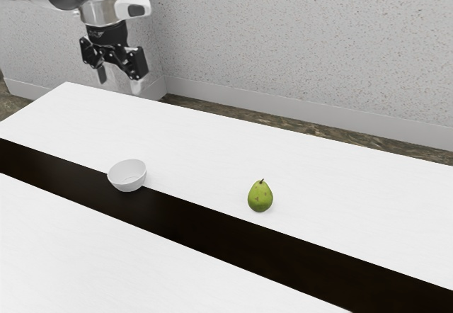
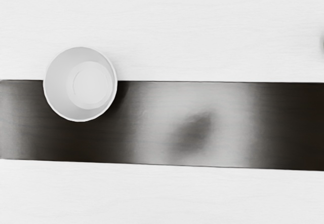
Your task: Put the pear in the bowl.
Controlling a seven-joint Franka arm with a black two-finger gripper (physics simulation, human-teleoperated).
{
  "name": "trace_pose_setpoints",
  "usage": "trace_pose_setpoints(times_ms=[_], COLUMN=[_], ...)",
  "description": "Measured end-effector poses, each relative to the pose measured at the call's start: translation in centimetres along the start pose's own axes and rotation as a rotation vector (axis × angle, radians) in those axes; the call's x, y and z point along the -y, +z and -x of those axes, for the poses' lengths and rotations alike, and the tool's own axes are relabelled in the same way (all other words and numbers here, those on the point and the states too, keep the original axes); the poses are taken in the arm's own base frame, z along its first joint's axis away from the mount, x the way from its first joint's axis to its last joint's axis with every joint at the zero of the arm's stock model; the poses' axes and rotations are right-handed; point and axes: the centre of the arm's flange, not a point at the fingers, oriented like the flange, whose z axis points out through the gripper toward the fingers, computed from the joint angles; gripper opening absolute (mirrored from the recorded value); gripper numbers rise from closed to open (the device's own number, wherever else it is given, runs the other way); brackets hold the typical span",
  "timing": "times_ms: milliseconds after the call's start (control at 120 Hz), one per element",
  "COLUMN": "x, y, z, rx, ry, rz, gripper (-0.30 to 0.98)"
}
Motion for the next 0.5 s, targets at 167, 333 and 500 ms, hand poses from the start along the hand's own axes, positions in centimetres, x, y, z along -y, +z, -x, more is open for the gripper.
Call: trace_pose_setpoints(times_ms=[167, 333, 500], x=[0.8, 1.7, -4.0], y=[0.1, 3.4, 9.9], z=[0.1, -1.5, -4.9], rx=[0.001, 0.052, 0.12], ry=[-0.018, -0.043, 0.045], rz=[-0.002, 0.002, 0.004], gripper=[0.69, 0.69, 0.69])
